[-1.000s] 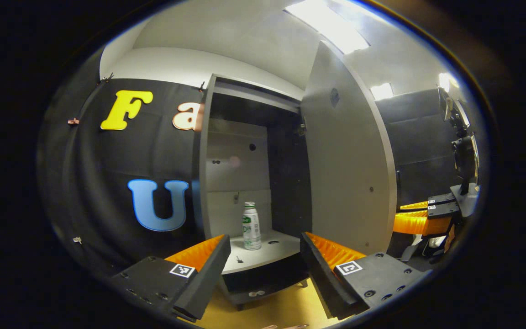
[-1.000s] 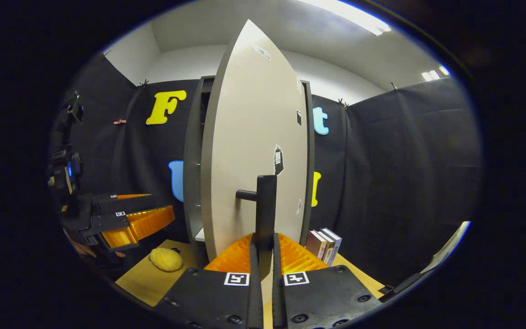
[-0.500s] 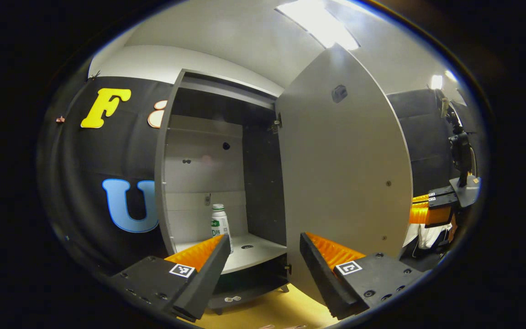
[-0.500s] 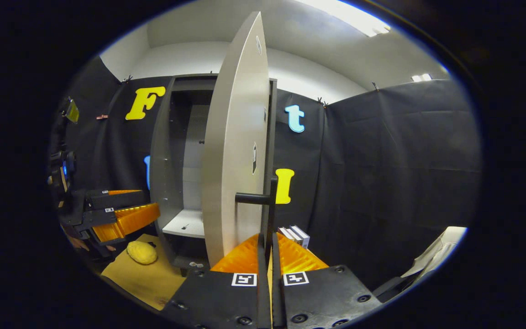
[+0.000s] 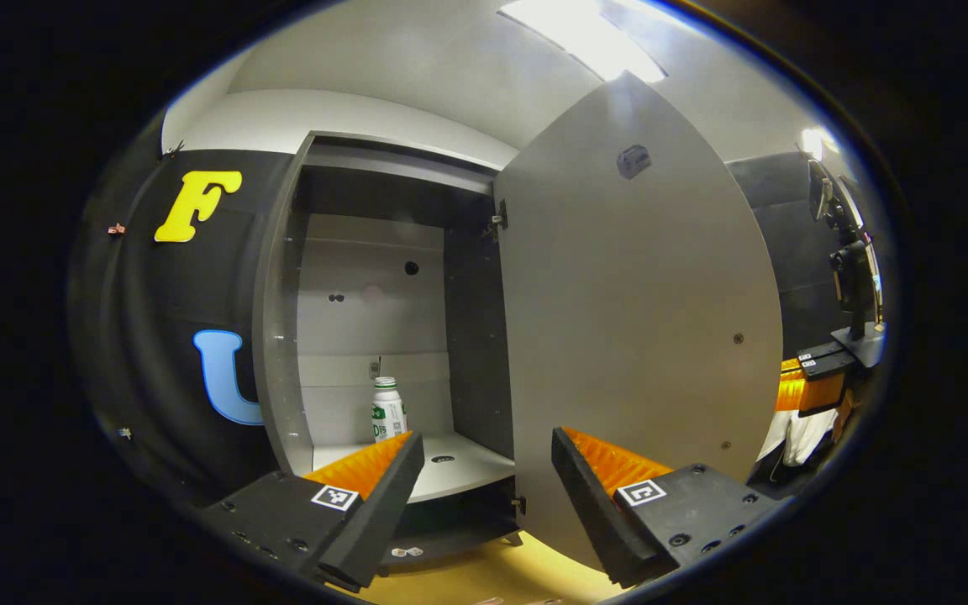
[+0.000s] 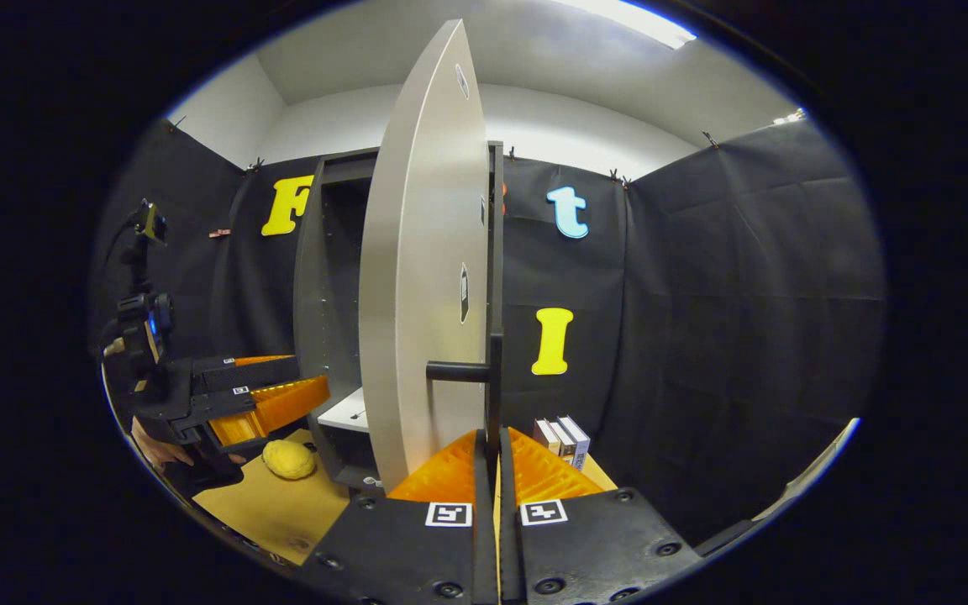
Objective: Open the cabinet door with the right hand, grasp the bottle in the cabinet with the left hand and place it on the coaster, then close the cabinet door with the right hand.
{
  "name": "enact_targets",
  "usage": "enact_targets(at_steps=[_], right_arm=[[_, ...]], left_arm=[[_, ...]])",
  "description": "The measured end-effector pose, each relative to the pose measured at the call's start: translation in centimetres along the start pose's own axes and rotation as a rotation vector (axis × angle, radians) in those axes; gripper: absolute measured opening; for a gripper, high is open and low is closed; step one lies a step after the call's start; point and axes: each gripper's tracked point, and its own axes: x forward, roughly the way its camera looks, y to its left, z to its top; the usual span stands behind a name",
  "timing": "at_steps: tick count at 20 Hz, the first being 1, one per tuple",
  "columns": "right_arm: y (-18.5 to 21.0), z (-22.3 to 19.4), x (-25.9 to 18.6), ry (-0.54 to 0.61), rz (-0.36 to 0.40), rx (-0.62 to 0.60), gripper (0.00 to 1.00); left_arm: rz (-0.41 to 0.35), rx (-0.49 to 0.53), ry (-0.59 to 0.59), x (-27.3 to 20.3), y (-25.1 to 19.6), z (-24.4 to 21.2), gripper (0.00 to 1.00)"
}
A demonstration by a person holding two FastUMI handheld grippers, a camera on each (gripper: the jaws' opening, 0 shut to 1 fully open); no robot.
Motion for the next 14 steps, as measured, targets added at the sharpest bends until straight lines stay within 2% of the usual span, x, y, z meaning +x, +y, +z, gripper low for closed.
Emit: enact_targets(at_steps=[6, 8, 13, 14], right_arm=[[-3.4, 0.0, -0.1, -0.002, 0.042, 0.047, 0.06], [-4.4, -0.1, 0.1, -0.003, 0.063, 0.072, 0.06], [-4.4, 0.1, -0.4, -0.015, 0.144, 0.075, 0.06], [-4.6, 0.1, -0.7, -0.017, 0.148, 0.068, 0.06]], left_arm=[[0.069, 0.021, -0.006, 0.3, -1.9, 0.2, 0.99], [0.094, 0.035, -0.003, 0.2, -2.1, 0.2, 0.95], [0.146, 0.038, 0.005, 0.3, -2.5, -0.1, 0.95], [0.154, 0.036, 0.002, 0.0, -2.4, -0.2, 0.99]])
